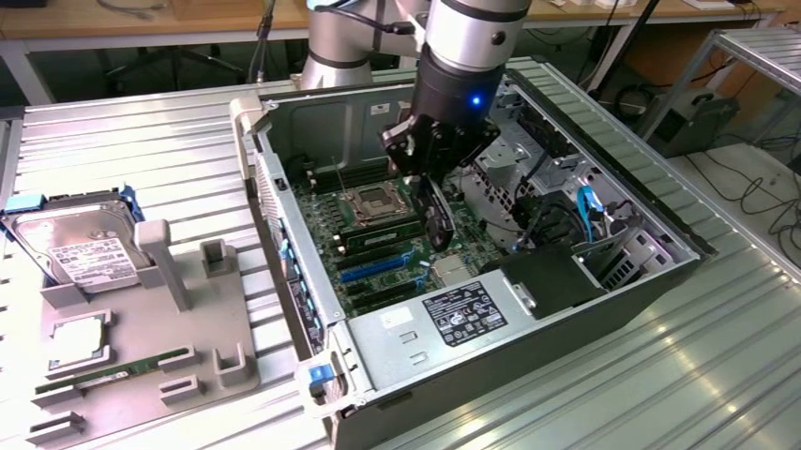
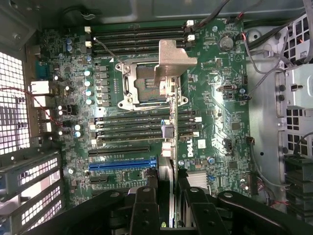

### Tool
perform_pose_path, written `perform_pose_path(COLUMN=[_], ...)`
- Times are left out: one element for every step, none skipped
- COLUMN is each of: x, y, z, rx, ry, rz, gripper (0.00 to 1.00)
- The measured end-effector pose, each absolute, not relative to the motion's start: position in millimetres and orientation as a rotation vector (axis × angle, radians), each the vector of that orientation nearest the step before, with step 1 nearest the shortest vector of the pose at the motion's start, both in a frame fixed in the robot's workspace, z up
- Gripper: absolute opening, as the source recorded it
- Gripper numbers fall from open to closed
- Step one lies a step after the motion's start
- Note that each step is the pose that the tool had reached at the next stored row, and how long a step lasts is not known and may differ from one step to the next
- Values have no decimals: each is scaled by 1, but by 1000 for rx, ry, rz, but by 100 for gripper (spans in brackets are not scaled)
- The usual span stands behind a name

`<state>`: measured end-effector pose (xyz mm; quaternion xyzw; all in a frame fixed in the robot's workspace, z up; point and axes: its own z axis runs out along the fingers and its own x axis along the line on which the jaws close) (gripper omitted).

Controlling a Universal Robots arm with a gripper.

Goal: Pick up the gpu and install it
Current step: 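Pick up the gpu and move the gpu toward the slot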

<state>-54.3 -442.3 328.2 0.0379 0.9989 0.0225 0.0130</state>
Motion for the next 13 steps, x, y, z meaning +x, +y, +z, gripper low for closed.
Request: perform_pose_path(x=[-54, -54, -54, -54, -55, -55, -55, -55, -55, -55, -55, -55, -55], y=[-442, -442, -442, -442, -442, -442, -442, -442, -442, -442, -442, -442, -442], z=[328, 328, 328, 327, 327, 327, 327, 327, 326, 326, 326, 326, 325], rx=[118, 118, 118, 118, 118, 118, 118, 118, 118, 118, 118, 118, 118], ry=[3113, 3113, 3113, 3113, 3113, 3112, 3113, 3112, 3113, 3112, 3113, 3113, 3113], rz=[70, 70, 70, 70, 70, 70, 70, 70, 70, 70, 70, 70, 70], gripper=[26, 26, 26, 26, 26, 26, 26, 26, 26, 26, 26, 26, 26])
